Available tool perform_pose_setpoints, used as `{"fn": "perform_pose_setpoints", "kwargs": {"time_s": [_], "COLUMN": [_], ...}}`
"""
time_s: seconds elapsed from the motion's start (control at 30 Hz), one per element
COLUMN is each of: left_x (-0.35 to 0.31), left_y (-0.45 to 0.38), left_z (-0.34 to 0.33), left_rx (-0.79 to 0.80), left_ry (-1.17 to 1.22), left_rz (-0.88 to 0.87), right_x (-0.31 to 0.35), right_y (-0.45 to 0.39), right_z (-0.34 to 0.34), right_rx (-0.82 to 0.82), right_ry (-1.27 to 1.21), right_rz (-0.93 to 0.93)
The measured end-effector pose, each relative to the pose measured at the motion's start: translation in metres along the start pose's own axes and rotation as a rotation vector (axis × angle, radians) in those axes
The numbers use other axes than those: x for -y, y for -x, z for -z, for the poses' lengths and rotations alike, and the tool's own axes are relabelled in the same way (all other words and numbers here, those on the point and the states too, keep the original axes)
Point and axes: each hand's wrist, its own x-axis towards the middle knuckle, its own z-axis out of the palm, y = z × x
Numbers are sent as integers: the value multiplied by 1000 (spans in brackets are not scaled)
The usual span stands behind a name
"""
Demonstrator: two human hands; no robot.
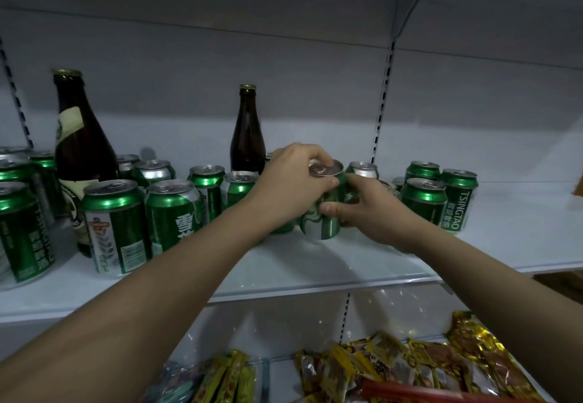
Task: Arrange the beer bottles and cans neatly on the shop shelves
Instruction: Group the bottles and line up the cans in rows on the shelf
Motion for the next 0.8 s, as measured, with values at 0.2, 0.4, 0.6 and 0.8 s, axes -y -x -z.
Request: {"fn": "perform_pose_setpoints", "kwargs": {"time_s": [0.2,0.4,0.6,0.8], "left_x": [8,10,12,10], "left_y": [6,5,5,7], "left_z": [-7,-13,-18,-19], "left_rx": [52,64,58,13], "left_ry": [-52,-93,-95,-122], "left_rz": [44,42,34,-16], "right_x": [-10,-16,-16,-12], "right_y": [2,-1,-3,0], "right_z": [-16,-24,-27,-19], "right_rx": [21,5,10,65], "right_ry": [-23,-35,11,69], "right_rz": [-77,-73,-111,-133]}}
